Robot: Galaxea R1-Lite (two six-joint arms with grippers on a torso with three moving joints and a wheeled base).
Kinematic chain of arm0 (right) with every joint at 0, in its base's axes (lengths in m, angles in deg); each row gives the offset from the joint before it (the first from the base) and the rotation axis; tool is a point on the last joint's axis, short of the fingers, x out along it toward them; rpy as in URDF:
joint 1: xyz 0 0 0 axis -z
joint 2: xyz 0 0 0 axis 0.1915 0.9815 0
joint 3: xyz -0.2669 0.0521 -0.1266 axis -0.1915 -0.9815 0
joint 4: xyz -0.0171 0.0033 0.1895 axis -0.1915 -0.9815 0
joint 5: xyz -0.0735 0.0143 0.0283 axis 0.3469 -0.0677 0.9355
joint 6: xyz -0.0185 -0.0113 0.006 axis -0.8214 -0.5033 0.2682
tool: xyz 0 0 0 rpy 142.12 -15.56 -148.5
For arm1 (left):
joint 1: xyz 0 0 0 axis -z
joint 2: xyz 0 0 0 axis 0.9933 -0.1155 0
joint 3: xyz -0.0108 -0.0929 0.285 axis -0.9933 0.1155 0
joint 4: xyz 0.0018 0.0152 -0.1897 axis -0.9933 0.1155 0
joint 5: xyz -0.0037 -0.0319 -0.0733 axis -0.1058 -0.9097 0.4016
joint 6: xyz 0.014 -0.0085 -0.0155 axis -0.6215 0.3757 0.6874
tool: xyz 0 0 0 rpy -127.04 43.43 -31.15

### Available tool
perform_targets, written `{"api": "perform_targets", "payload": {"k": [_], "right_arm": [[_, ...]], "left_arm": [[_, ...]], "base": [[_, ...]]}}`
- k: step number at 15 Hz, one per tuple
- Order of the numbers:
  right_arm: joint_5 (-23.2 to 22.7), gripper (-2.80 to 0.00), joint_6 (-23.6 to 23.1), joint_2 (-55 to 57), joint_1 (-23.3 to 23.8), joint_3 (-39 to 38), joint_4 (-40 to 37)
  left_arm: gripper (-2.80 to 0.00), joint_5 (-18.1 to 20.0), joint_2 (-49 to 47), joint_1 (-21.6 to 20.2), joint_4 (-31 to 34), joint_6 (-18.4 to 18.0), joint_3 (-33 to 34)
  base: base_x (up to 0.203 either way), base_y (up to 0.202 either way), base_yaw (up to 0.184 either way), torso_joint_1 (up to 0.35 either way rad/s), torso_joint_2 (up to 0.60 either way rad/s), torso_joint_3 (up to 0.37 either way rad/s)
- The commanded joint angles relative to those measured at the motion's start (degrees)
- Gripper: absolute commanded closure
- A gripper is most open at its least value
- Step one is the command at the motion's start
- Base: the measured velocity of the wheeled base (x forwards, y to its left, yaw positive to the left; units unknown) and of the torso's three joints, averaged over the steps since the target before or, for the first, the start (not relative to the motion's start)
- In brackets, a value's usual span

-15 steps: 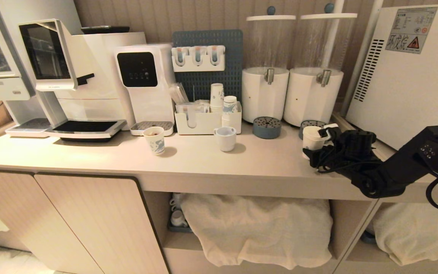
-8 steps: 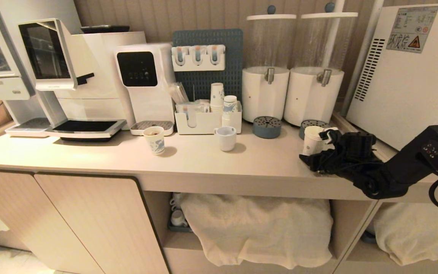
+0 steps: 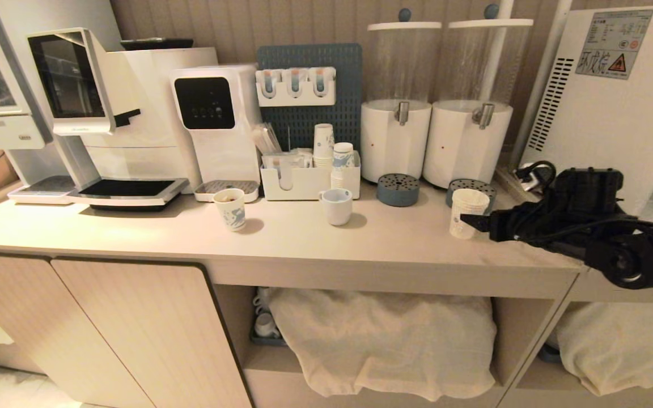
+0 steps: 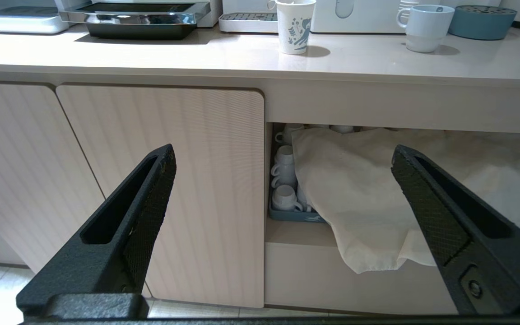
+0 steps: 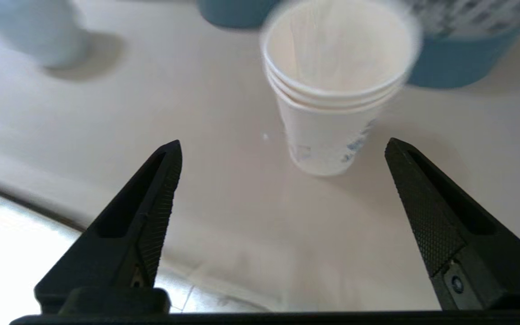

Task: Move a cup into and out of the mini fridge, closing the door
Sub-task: Place the paper cup on the table, then close the freezer door

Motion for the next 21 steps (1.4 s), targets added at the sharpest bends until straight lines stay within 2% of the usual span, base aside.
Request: {"api": "perform_targets", "payload": {"k": [1,2,4,6,8,10,11,13,15,17,19,21], "right_arm": [[-1.86,-2.80,0.01,-14.45,2.25,-3.08,-3.34],[-4.48,-2.80,0.04,-21.04,4.64,-4.18,-7.01],[-12.55,-2.80,0.08,-34.19,11.80,-4.77,-17.56],[-21.28,-2.80,0.10,-48.91,22.41,-4.07,-31.11],[-27.88,-2.80,0.15,-62.45,30.05,-3.76,-42.45],[-35.71,-2.80,0.31,-70.75,35.13,-2.29,-56.51],[-39.78,-2.80,0.54,-73.30,35.86,1.00,-64.39],[-43.51,-2.80,0.68,-75.32,32.68,9.46,-76.53],[-42.85,-2.80,0.78,-75.95,20.87,16.46,-84.83],[-36.36,-2.80,0.90,-79.03,10.08,19.66,-90.15],[-30.96,-2.80,1.30,-88.20,5.34,16.72,-91.35],[-23.90,-2.80,1.95,-99.15,3.55,9.50,-91.11]], "left_arm": [[-2.80,0.00,-0.02,-0.02,-0.05,0.03,0.97],[-2.80,0.00,-0.02,-0.02,-0.05,-0.06,0.97],[-2.80,0.00,-0.02,-0.02,-0.05,0.03,0.97],[-2.80,0.00,-0.02,-0.02,-0.05,0.03,0.97],[-2.80,0.00,-0.02,-0.02,-0.05,0.03,0.97],[-2.80,0.00,-0.02,-0.02,-0.05,0.12,0.97],[-2.80,0.00,-0.02,-0.02,-0.05,0.12,0.97],[-2.80,0.00,-0.02,-0.02,-0.05,0.12,0.97],[-2.80,0.00,-0.02,-0.02,-0.05,-0.30,0.97],[-2.80,0.00,-0.02,-0.02,-0.13,0.03,0.97],[-2.80,0.00,-0.02,-0.02,-0.13,0.03,0.97],[-2.80,0.00,-0.02,-0.02,-0.13,0.03,0.97]], "base": [[0.000,0.000,0.000,0.000,0.00,0.000],[0.000,0.000,0.000,0.000,0.00,0.000],[0.000,0.000,0.000,0.000,0.00,0.000],[0.000,0.000,0.000,0.000,0.00,0.000],[0.000,0.000,0.000,0.000,0.00,0.000],[0.000,0.000,0.000,0.000,0.00,0.000],[0.000,0.000,0.000,0.000,0.00,0.000],[0.000,0.000,0.000,0.000,0.00,0.000],[0.000,0.000,0.000,0.000,0.00,0.000],[0.000,0.000,0.000,0.000,0.00,0.000],[0.000,0.000,0.000,0.000,0.00,0.000],[0.000,0.000,0.000,0.000,0.00,0.000]]}}
